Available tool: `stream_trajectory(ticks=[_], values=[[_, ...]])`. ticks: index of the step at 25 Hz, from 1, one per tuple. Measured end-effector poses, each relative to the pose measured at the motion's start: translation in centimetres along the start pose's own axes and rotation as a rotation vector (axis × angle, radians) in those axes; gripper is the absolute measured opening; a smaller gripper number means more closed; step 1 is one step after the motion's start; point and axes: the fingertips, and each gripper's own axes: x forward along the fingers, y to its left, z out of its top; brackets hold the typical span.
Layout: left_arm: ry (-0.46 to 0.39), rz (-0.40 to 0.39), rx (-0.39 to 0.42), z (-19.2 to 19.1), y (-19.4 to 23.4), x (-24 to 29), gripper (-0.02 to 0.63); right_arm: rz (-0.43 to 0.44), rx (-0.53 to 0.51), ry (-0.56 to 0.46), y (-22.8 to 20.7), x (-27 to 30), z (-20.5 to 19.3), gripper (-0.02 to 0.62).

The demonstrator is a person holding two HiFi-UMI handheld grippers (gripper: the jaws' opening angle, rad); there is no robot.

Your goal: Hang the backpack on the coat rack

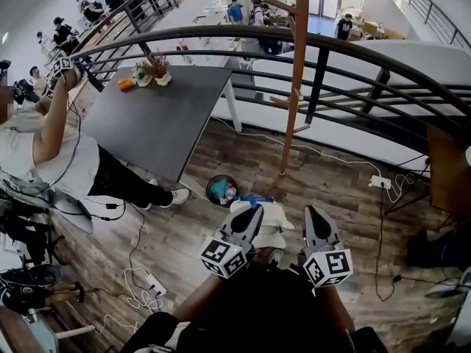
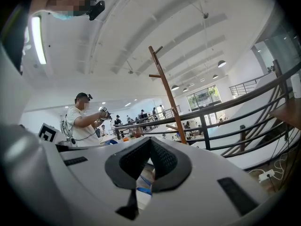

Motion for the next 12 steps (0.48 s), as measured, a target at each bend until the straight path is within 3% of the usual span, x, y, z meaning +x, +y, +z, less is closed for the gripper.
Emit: stream_trajectory(ticks=[12], values=[[0.0,0.008,0.017,0.7,0.1,2.3,0.014,0.022,0.009,0.002,-1.2,0.9,0.2,0.012]])
